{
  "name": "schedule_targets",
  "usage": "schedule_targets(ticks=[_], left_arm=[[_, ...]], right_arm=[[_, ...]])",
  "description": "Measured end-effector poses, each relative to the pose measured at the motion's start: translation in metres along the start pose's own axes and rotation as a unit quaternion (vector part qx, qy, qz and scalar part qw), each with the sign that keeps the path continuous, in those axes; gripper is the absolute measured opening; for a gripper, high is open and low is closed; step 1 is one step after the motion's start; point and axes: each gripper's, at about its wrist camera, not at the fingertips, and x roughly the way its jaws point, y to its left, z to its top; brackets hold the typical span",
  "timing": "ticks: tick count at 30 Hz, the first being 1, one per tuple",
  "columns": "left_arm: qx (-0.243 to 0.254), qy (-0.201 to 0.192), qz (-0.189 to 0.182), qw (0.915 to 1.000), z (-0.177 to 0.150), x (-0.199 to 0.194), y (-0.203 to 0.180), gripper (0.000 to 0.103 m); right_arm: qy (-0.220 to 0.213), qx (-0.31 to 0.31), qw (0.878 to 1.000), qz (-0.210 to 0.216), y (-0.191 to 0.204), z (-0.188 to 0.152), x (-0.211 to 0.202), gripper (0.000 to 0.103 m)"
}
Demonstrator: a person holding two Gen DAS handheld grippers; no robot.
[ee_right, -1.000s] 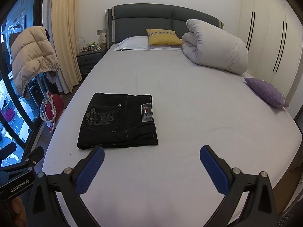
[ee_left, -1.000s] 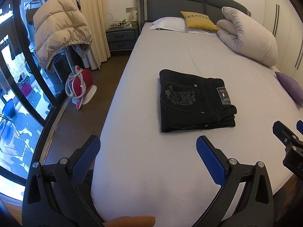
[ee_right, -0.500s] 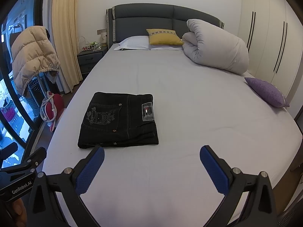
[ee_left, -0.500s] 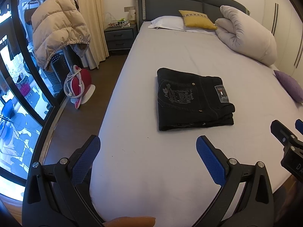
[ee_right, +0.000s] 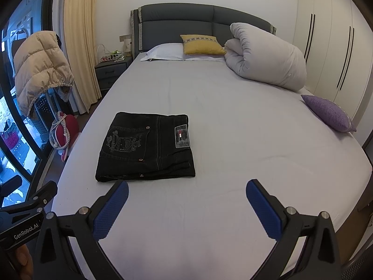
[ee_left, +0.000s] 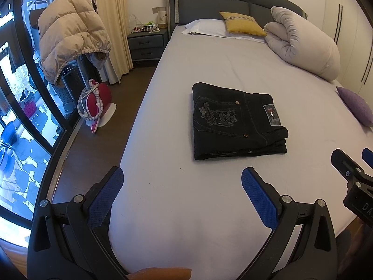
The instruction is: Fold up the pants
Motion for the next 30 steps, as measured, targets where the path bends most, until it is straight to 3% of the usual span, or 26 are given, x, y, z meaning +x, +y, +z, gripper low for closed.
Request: schedule_targets(ticks=[30], left_arm=[[0.0,0.004,-0.002,1.0,-0.0005,0.002,0.0006,0.103]], right_arm=[[0.003,0.0,1.0,0.0,-0.0026,-0.0058,0.0011,0.103]])
